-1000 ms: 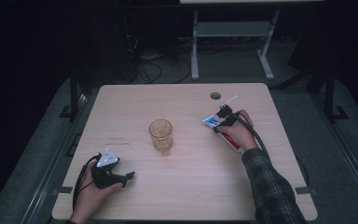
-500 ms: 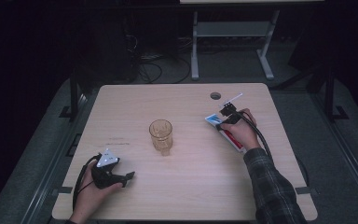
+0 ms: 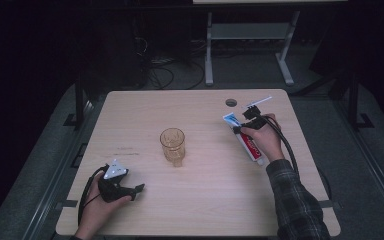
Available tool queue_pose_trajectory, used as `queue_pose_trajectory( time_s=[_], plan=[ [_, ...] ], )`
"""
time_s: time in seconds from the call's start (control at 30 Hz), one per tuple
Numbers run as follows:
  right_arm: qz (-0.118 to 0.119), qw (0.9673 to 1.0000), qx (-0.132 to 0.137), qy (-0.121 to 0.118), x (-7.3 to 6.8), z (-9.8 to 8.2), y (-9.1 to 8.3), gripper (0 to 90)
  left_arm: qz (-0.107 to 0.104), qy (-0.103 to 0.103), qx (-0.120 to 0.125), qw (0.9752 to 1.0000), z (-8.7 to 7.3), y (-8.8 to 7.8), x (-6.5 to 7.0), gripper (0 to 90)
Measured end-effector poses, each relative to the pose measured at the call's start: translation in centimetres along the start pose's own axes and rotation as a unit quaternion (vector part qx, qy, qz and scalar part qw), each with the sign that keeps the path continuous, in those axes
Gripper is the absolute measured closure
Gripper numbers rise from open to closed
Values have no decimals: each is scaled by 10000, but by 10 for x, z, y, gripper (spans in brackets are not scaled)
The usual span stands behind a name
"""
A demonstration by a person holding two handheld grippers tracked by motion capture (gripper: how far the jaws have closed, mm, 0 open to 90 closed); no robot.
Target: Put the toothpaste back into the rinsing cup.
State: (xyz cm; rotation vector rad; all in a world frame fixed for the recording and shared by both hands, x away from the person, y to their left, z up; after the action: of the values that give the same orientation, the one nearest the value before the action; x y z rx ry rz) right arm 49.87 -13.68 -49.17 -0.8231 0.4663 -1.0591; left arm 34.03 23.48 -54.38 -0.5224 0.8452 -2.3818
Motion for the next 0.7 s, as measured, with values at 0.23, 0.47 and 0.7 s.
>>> queue_pose_trajectory(
  time_s=[0.23, 0.47, 0.7],
  plan=[
    [135, 9995, 248, 155, 1, 7, -16, 729, 2, 1, 0, 10000, 0, 0, 0, 140],
    [346, 9965, 662, 368, 1, 15, -36, 727, 1, -1, 1, 10000, 0, 0, 0, 140],
    [587, 9910, 1111, 464, 0, 15, -51, 726, 1, 1, 2, 10000, 0, 0, 0, 140]
  ],
)
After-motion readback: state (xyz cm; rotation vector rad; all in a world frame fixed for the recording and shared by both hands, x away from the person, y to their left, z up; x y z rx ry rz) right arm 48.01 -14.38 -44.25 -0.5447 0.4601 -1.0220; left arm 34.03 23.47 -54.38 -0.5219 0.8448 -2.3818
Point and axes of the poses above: each handheld gripper's, and its own axes: y roughly forward along the jaws, z roughly out of its top, x roughly to its right, the point moved 10 cm from there along y, roughly forward along the jaws, and after that the axes turned 15 degrees about -z, right-handed, at the moved point
